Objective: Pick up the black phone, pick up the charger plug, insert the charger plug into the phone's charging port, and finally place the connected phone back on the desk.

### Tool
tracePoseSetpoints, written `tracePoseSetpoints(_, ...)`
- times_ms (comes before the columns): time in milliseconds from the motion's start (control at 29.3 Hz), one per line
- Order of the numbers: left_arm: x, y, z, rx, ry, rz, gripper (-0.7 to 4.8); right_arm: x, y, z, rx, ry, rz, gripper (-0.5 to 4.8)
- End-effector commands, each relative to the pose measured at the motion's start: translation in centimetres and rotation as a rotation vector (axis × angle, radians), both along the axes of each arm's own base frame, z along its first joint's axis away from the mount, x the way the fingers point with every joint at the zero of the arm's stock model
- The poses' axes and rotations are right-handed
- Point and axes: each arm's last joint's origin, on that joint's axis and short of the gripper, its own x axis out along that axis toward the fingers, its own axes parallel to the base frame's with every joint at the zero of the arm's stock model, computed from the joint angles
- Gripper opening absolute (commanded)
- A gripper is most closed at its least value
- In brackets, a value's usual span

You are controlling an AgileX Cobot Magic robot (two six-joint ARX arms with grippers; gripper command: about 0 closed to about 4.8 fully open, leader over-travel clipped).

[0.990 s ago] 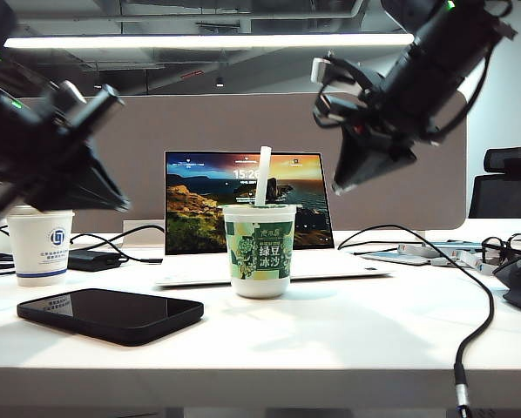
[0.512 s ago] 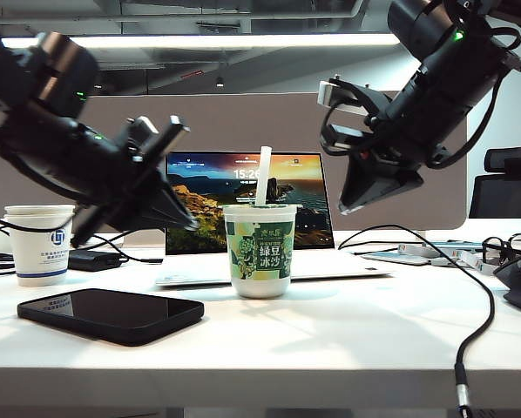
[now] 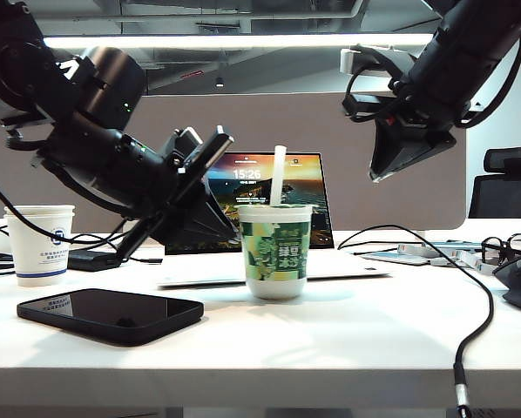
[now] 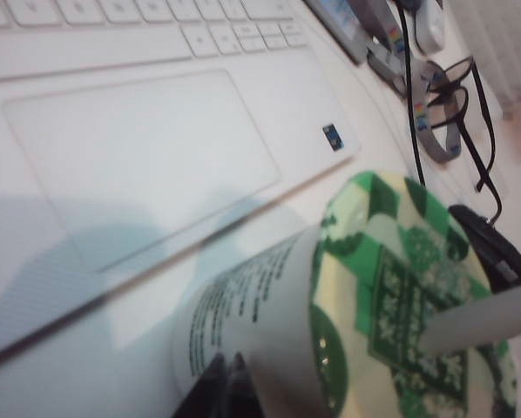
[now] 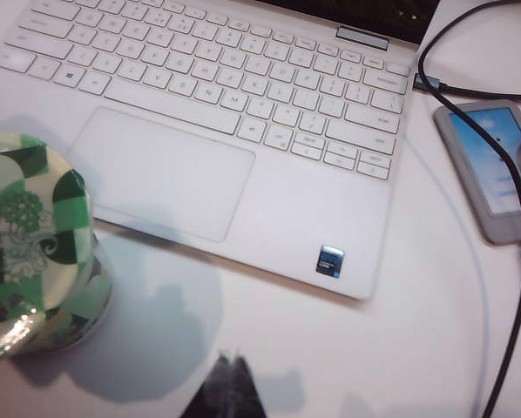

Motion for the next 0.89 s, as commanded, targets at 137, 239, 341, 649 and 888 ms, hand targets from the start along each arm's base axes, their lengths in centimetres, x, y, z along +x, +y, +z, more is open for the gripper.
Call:
tracePoseSetpoints(137, -0.1, -1.1, -0.1, -0.011, -0.012, -0.025, -0.06, -0.8, -0.5, 0.8, -0.04, -0.002, -0.041, -0.05)
tracePoseSetpoints(239, 0.1, -1.5, 0.0, -0.017, -0.016, -0.038, -0.06, -1.1, -0.6, 1.4, -0.03, -0.023, -0.042, -0.05)
tracePoseSetpoints(341, 0.0, -2.1, 0.1, -0.026, -0.033, -0.051, -0.06, -1.4, -0.8, 1.9, -0.024, -0.037, -0.044, -0.05)
tracePoseSetpoints(649, -0.5, -3.5, -0.1, -0.027, -0.036, -0.09, -0.06, -1.9, -1.1, 2.6, -0.031, -0.055, -0.063, -0.05)
tracePoseSetpoints(888, -0.5, -5.1, 0.2, -0.036, -0.047, -0.126, -0.06, -2.0, -1.1, 2.8, -0.029, -0.06, -0.063, -0.05)
